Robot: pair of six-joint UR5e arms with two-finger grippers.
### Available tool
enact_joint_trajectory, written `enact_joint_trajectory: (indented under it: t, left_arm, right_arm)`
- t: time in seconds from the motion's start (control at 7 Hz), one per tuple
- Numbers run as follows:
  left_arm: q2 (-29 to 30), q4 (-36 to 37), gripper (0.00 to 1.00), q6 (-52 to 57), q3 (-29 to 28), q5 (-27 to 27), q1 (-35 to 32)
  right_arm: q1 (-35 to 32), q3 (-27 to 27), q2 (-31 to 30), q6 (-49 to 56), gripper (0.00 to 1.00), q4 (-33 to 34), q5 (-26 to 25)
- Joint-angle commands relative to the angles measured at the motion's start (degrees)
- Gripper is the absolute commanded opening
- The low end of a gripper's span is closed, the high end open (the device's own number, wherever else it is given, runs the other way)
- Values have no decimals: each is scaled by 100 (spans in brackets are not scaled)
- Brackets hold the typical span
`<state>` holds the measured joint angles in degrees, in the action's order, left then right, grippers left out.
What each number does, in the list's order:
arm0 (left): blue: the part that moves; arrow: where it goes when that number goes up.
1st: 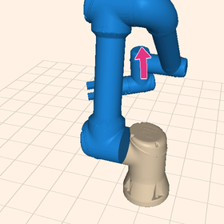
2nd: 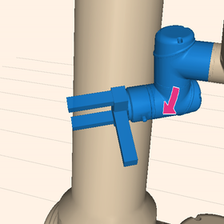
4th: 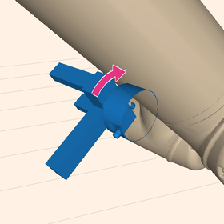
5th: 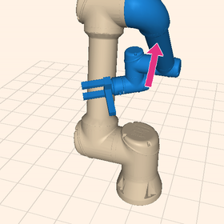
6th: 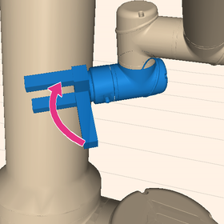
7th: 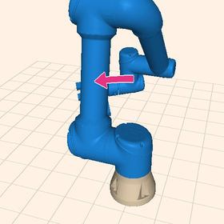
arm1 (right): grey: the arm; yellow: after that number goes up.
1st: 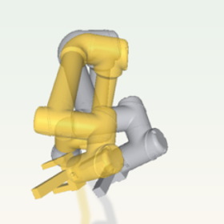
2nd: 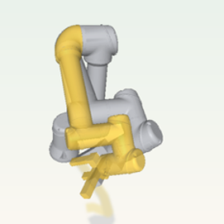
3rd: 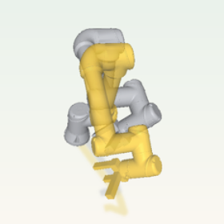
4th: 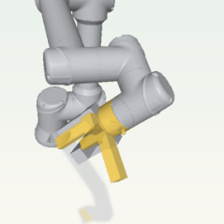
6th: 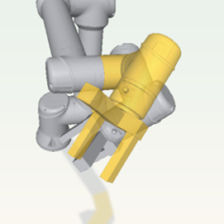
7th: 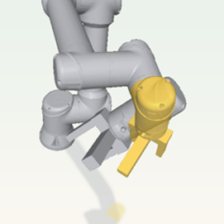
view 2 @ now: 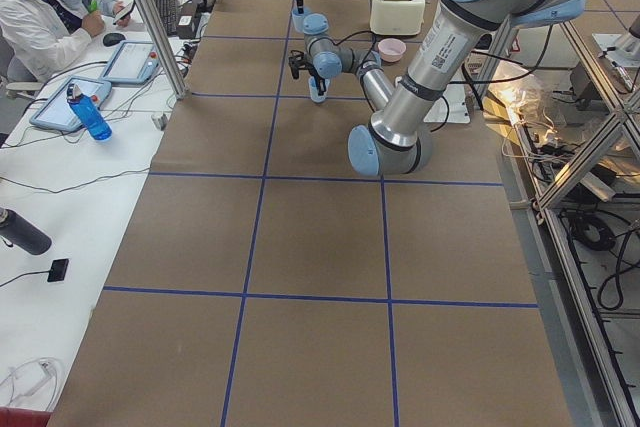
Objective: Stack blue cups with both arms
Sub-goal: 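Release the center blue cup with the left gripper while the right gripper lifts its cup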
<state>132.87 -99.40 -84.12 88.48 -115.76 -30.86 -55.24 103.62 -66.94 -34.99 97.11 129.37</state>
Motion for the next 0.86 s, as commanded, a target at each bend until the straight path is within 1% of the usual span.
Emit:
enact_joint_trajectory:
  t: [0.0,0.14,0.29,0.43,0.57,0.71]
  left_arm:
    - [46,-27,0,-8,-32,-8,35]
    - [81,-53,0,1,-50,0,53]
    - [73,-62,11,1,-59,0,71]
    - [73,-106,40,1,-85,0,71]
    - [55,-315,60,18,-85,0,71]
    - [46,-369,91,44,-85,9,71]
  right_arm:
    - [22,-17,171,-69,0,19,9]
    - [40,-9,207,-165,0,19,0]
    - [49,-8,251,-175,0,19,0]
    - [57,-8,295,-183,0,19,9]
    - [66,-8,321,-236,0,19,9]
    - [84,-8,356,-254,0,19,9]
